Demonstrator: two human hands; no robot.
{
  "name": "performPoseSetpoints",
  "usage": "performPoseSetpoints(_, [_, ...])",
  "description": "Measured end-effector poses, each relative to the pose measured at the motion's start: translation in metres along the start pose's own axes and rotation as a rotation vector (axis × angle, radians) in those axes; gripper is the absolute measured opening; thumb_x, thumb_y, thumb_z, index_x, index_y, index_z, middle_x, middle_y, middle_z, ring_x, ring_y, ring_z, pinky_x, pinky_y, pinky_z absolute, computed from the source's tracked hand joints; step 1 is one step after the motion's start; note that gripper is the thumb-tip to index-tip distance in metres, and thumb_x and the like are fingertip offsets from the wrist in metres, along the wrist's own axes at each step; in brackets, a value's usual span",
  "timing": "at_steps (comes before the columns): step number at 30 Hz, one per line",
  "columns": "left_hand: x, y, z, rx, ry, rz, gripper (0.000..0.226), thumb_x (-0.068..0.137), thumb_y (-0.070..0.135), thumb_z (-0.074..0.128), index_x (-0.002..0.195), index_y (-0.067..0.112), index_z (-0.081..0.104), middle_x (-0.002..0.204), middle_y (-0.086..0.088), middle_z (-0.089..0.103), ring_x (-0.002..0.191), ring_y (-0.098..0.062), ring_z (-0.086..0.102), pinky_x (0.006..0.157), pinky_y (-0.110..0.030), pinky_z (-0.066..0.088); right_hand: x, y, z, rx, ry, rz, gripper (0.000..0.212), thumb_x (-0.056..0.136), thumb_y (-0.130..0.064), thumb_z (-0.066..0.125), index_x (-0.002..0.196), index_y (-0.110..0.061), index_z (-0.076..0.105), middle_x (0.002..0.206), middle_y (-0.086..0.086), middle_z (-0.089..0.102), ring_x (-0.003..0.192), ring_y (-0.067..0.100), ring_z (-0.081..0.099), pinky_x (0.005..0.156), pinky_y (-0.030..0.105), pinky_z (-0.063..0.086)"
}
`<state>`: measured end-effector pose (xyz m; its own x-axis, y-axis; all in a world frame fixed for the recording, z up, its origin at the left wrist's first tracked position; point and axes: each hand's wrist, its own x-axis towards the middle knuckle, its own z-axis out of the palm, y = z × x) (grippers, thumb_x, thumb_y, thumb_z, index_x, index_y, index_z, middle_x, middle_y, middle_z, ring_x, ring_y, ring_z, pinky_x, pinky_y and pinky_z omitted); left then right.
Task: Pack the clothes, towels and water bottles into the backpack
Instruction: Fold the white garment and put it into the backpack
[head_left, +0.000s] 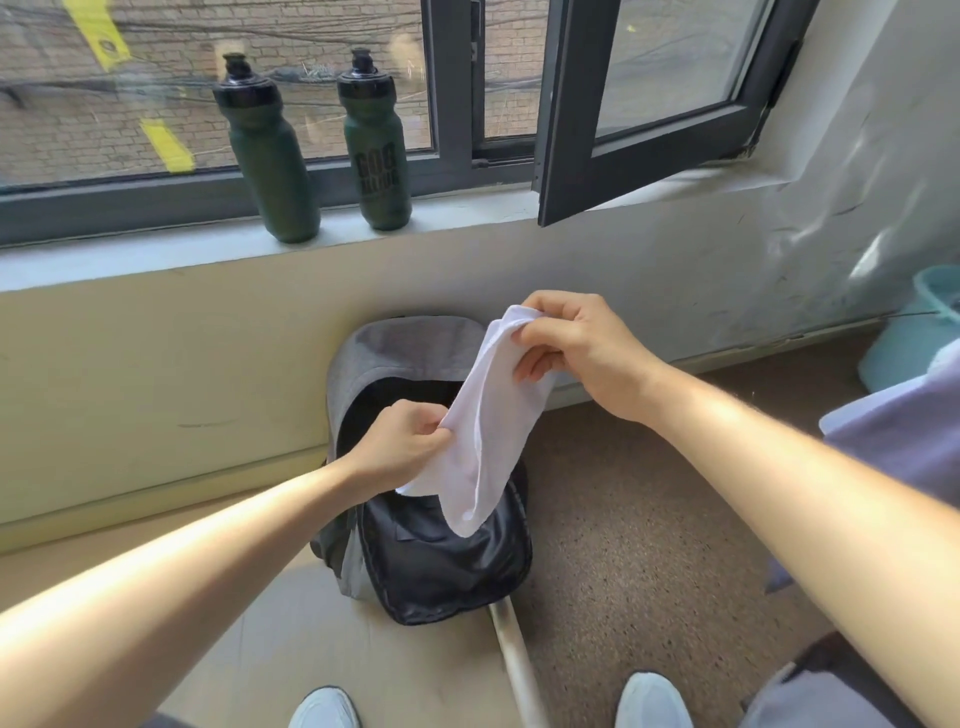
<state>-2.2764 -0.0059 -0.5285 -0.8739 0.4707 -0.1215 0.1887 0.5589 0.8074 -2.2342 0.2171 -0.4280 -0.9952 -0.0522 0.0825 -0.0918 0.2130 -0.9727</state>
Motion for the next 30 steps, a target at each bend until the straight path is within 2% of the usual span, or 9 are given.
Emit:
performPoseSetpoints(2, [0.0,-0.005,0.002,0.075,-0.004,-0.078,0.023,0.069,0.026,0.049,0.067,0.01,0.067,0.062,0.001,0.059,0.062,-0.02,0.05,0.063,-0.031,0.039,0.001,-0.002,-0.002,0.065,0.015,0.008,0.009,0.095,0.001,0.057,0.088,0.003,0.063,0.08,0.016,0.061,0.064,0.021,0.065,0.061,0.025,0.052])
performPoseSetpoints(4, [-0.002,-0.01,0.005,0.144,-0.018,-0.158,0.012,0.064,0.019,0.053,0.054,0.013,0.05,0.056,0.005,0.045,0.058,-0.017,0.038,0.058,-0.03,0.029,0.002,-0.003,-0.006,0.128,0.052,0.006,0.016,0.095,0.002,0.056,0.08,-0.004,0.061,0.076,0.013,0.061,0.06,0.02,0.064,0.06,0.025,0.051])
performPoseSetpoints(7, [-0.003,-0.017,0.006,0.213,-0.074,-0.246,0.032,0.064,0.004,0.058,0.053,0.019,0.031,0.057,0.003,0.034,0.062,-0.019,0.031,0.059,-0.035,0.023,0.005,-0.002,-0.016,0.176,0.133,-0.011,0.02,0.093,0.001,0.055,0.077,-0.008,0.062,0.074,0.01,0.06,0.059,0.019,0.062,0.06,0.026,0.05])
performPoseSetpoints(10, [-0.003,-0.019,0.002,0.11,-0.085,-0.274,0.024,0.057,0.003,0.056,0.051,0.019,0.039,0.057,0.001,0.039,0.06,-0.02,0.043,0.06,-0.033,0.037,0.006,0.004,-0.026,0.145,0.202,-0.002,0.012,0.089,-0.004,0.058,0.078,-0.008,0.063,0.074,0.009,0.061,0.059,0.017,0.064,0.061,0.026,0.051])
performPoseSetpoints(13, [0.0,-0.021,-0.005,-0.045,-0.057,-0.29,0.006,0.064,-0.005,0.066,0.063,0.001,0.063,0.059,-0.004,0.055,0.056,-0.017,0.058,0.062,-0.028,0.054,0.011,0.015,-0.036,0.075,0.299,0.056,0.015,0.093,-0.005,0.058,0.08,-0.01,0.063,0.078,0.009,0.063,0.066,0.019,0.066,0.064,0.027,0.052])
performPoseSetpoints(16, [0.004,-0.021,-0.012,-0.248,-0.025,-0.338,0.027,0.079,-0.018,0.06,0.078,0.003,0.078,0.076,-0.01,0.074,0.071,-0.02,0.074,0.069,-0.028,0.061,0.015,0.028,-0.049,-0.018,0.372,0.102,0.015,0.096,-0.006,0.059,0.084,-0.013,0.066,0.084,0.006,0.067,0.076,0.02,0.069,0.066,0.025,0.054])
performPoseSetpoints(20, [0.007,-0.016,-0.025,-0.439,0.037,-0.393,0.037,0.086,-0.02,0.044,0.092,-0.004,0.076,0.091,-0.013,0.078,0.08,-0.02,0.077,0.067,-0.024,0.062,0.015,0.05,-0.066,-0.249,0.397,0.17,0.01,0.098,-0.012,0.06,0.094,-0.004,0.065,0.087,0.007,0.063,0.079,0.019,0.064,0.06,0.019,0.047])
performPoseSetpoints(26, [0.006,-0.006,-0.034,-0.416,0.122,-0.356,0.025,0.084,-0.013,0.045,0.083,-0.012,0.07,0.088,-0.018,0.075,0.072,-0.023,0.074,0.062,-0.024,0.06,0.015,0.053,-0.069,-0.668,0.481,0.134,0.042,0.098,-0.029,0.058,0.064,-0.021,0.034,0.064,-0.003,0.038,0.076,0.025,0.039,0.07,0.034,0.029])
performPoseSetpoints(30, [0.01,-0.001,-0.044,-0.572,0.111,-0.368,0.014,0.076,0.013,0.054,0.077,0.001,0.062,0.079,-0.015,0.069,0.062,-0.023,0.069,0.056,-0.026,0.058,0.016,0.05,-0.066,-0.587,0.498,0.122,0.035,0.102,-0.028,0.051,0.074,-0.014,0.036,0.071,0.0,0.039,0.071,0.023,0.037,0.057,0.033,0.027])
